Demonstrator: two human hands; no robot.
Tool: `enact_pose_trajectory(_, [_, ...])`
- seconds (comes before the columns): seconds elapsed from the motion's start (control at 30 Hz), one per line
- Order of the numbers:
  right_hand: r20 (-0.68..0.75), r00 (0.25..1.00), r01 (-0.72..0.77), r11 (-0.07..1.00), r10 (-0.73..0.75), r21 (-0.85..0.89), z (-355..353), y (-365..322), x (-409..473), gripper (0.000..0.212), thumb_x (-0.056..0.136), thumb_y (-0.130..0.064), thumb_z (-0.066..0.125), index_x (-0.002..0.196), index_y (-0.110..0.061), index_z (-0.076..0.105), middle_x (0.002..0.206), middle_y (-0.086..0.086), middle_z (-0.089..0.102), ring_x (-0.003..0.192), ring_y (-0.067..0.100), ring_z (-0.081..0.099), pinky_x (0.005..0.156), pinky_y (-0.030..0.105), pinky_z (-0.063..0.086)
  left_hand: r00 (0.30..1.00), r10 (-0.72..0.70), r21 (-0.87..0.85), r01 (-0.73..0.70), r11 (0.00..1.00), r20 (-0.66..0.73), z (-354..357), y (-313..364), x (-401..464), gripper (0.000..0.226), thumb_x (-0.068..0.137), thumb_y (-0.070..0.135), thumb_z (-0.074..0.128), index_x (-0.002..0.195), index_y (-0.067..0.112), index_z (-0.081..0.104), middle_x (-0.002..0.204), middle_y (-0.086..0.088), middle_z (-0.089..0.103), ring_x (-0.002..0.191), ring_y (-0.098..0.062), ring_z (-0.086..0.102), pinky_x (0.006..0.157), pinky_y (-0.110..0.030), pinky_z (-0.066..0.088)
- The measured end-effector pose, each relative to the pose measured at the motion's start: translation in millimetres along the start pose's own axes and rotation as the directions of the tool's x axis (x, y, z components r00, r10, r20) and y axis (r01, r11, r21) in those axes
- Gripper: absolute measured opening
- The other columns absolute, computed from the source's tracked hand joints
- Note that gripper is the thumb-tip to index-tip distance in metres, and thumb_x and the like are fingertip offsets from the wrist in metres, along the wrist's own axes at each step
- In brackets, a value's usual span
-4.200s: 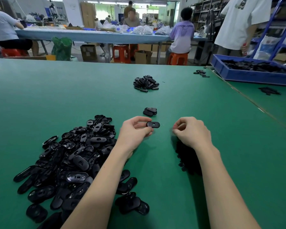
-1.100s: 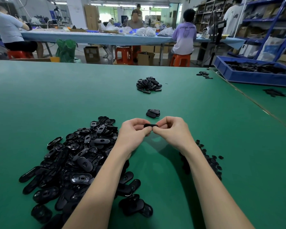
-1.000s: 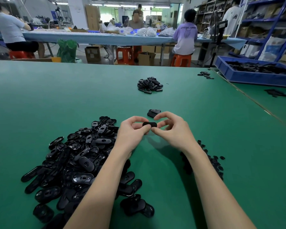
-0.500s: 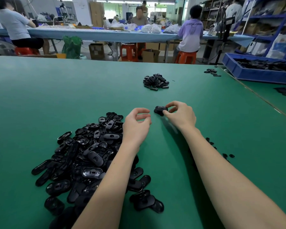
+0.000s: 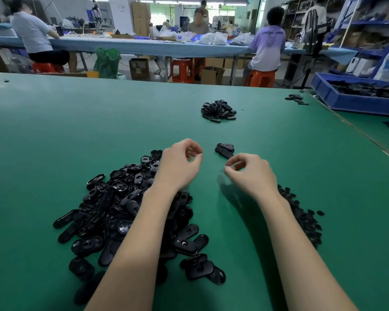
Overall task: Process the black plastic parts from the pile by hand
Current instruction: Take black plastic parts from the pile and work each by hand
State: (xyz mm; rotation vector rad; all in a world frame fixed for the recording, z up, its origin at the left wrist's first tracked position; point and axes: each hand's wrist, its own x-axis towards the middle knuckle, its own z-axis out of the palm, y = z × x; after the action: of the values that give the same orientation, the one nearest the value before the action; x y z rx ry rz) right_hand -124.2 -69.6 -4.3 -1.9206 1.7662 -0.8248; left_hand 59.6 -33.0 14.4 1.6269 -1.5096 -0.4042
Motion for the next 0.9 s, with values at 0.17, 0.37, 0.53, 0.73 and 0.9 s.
enact_pose_trajectory(0.17, [0.088,0.995,0.04,0.998,-0.035,-0.05,7,0,-11,0.003,0.084,-0.039,0.066,0.083,-0.037,0.069,0.08,-0.024,0.068,0.075,-0.001,0.058,0.058,0.02,0.036,0.998,-0.049,0.547,0.024,0.837,0.03,-16,-15,0,0.035,0.096,0.03,0.056,0.13,0.023,0.06,0.132,-0.001,0.061,0.136,-0.022,0.037,0.108,-0.042,0.033])
enact_pose_trajectory(0.37, [0.131,0.99,0.047,0.999,-0.048,0.015,11,-3,-10,0.005,0.085,-0.039,0.067,0.08,-0.037,0.07,0.077,-0.024,0.067,0.077,-0.002,0.06,0.063,0.024,0.04,0.985,-0.16,0.614,0.086,0.785,0.066,-14,-22,-4,0.037,0.095,0.036,0.057,0.13,0.024,0.063,0.134,-0.003,0.059,0.129,-0.025,0.047,0.107,-0.042,0.039])
enact_pose_trajectory(0.53, [0.167,0.985,0.051,0.999,-0.053,0.017,13,-5,-10,0.007,0.085,-0.041,0.067,0.08,-0.038,0.07,0.079,-0.023,0.067,0.078,-0.002,0.06,0.062,0.024,0.04,0.99,-0.142,0.5,0.127,0.856,-0.009,-14,-16,-8,0.02,0.09,0.024,0.062,0.106,0.029,0.073,0.113,0.005,0.069,0.111,-0.021,0.059,0.092,-0.034,0.045])
enact_pose_trajectory(0.73, [0.183,0.982,0.046,0.999,-0.049,0.019,14,-4,-9,0.007,0.084,-0.042,0.068,0.079,-0.037,0.07,0.078,-0.022,0.067,0.081,0.0,0.062,0.069,0.027,0.045,0.991,-0.131,0.421,0.127,0.898,-0.02,-11,-10,-11,0.019,0.086,0.019,0.063,0.094,0.032,0.075,0.102,0.009,0.071,0.1,-0.021,0.063,0.096,-0.036,0.044])
enact_pose_trajectory(0.9, [0.17,0.984,0.05,0.997,-0.059,0.057,14,-4,-9,0.007,0.084,-0.041,0.069,0.079,-0.036,0.071,0.076,-0.021,0.067,0.078,-0.001,0.062,0.069,0.027,0.049,0.995,-0.082,0.413,0.098,0.905,-0.058,-10,-7,-8,0.017,0.087,0.024,0.064,0.095,0.033,0.076,0.1,0.01,0.073,0.105,-0.02,0.061,0.099,-0.038,0.042])
